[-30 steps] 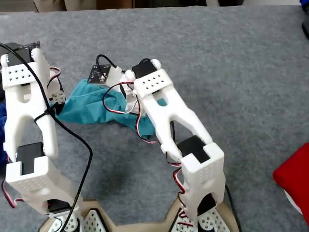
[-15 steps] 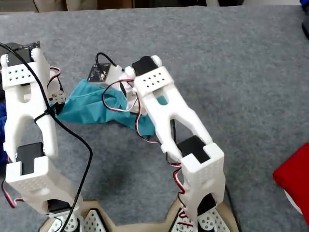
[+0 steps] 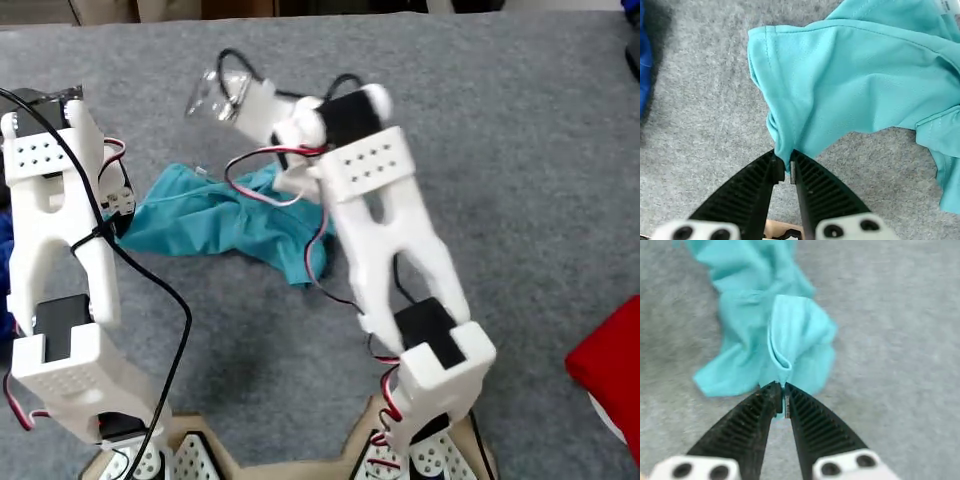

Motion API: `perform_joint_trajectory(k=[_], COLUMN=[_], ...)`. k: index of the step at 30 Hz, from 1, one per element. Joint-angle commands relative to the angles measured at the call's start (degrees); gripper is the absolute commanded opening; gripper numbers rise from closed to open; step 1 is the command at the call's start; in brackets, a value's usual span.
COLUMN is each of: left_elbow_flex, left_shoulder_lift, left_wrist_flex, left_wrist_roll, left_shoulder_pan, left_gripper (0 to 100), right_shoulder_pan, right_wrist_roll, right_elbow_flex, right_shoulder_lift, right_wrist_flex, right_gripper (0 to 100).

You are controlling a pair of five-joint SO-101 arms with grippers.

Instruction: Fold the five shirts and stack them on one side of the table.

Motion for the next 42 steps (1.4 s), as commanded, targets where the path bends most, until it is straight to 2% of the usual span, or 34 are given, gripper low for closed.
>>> perform_joint_trajectory(k=[1, 9, 19, 25, 32, 37, 42], left_elbow_flex=[-0.53, -0.62, -8.88, -16.09, -20.31, -20.22, -20.66], left_shoulder_lift=[-2.68, -3.03, -3.12, -3.12, -3.21, -7.69, -17.89], left_wrist_flex=[0.53, 0.53, 0.53, 0.53, 0.62, 0.62, 0.62], left_wrist_roll=[-0.44, -0.44, -0.35, -0.09, -0.18, -0.26, -0.44], left_shoulder_pan=[-0.26, -0.35, -2.73, -1.85, -0.53, -1.14, -1.14], left_gripper=[2, 2, 2, 2, 2, 2, 2], right_shoulder_pan=[3.47, 10.07, 20.97, 23.25, 24.84, 29.32, 33.19], right_wrist_roll=[-0.44, -0.44, -8.7, -15.47, -18.9, -20.22, -25.85], right_elbow_flex=[-5.93, -15.69, -16.13, -16.13, -16.4, -16.48, -16.13], right_shoulder_lift=[-5.14, -6.64, -5.05, -1.1, 5.41, 7.34, 7.52], right_wrist_flex=[0.26, -0.62, -14.42, -17.67, -23.21, -29.45, -32.0], right_gripper=[0.5, 0.5, 0.5, 0.5, 0.5, 0.5, 0.5])
